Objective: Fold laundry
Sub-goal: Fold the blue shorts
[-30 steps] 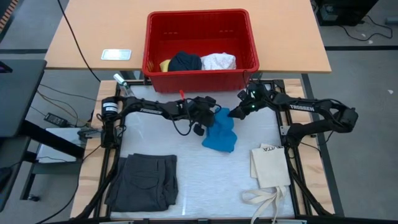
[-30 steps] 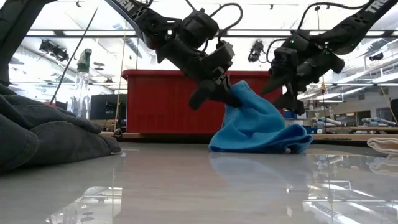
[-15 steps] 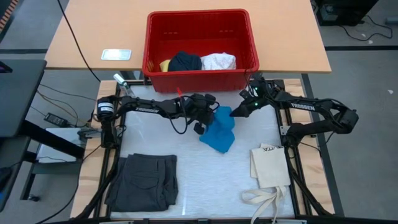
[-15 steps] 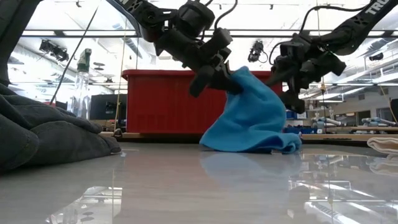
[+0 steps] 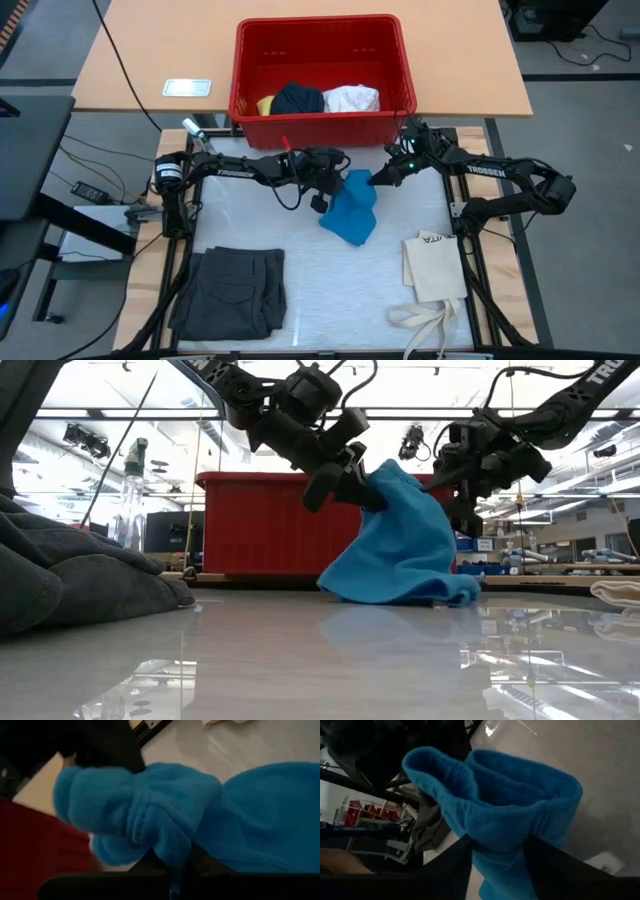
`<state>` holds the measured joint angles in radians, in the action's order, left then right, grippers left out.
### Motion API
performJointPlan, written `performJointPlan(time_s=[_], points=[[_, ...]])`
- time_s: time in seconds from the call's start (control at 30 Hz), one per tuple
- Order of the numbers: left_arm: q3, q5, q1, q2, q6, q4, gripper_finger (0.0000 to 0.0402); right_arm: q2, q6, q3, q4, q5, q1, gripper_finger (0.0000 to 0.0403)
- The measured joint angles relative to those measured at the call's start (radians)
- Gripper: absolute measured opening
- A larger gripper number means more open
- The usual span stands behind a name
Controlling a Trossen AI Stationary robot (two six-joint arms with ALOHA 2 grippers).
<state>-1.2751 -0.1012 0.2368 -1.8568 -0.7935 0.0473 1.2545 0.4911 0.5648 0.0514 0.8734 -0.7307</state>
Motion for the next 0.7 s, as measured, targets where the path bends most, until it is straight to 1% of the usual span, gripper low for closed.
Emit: performJointPlan(time_s=[0.1, 0.2, 0.23, 0.33, 0.43, 0.57, 0.63, 0.7], points=[[0.000, 0.002, 0.017, 0.000, 0.040, -0.001, 0.0014, -0.008, -0.005, 0.000, 0.023, -0.050, 0.013, 0.0118], [0.000, 0.003, 0.027, 0.000, 0.067, 0.000, 0.0014, -0.013, -0.017, 0.000, 0.070, -0.099, 0.033, 0.0035], [0.000, 0.003, 0.028, 0.000, 0.078, 0.000, 0.0014, -0.013, -0.018, 0.000, 0.092, -0.113, 0.039, 0.0022], [0.000, 0.023, 0.031, 0.000, 0.152, 0.000, 0.0018, -0.032, -0.019, 0.000, 0.127, -0.192, 0.065, 0.0019], [0.000, 0.087, 0.040, 0.000, 0.253, -0.015, 0.0036, -0.083, -0.060, 0.000, 0.130, -0.289, 0.089, 0.0018], [0.000, 0.197, 0.066, 0.000, 0.373, -0.068, 0.0077, -0.180, -0.160, 0.000, 0.106, -0.439, 0.124, 0.0018], [0.000, 0.215, 0.082, 0.003, 0.410, -0.092, 0.0100, -0.237, -0.228, 0.001, 0.103, -0.493, 0.145, 0.0018], [0.000, 0.214, 0.094, 0.018, 0.436, -0.115, 0.0123, -0.281, -0.310, 0.020, 0.059, -0.533, 0.166, 0.0018]])
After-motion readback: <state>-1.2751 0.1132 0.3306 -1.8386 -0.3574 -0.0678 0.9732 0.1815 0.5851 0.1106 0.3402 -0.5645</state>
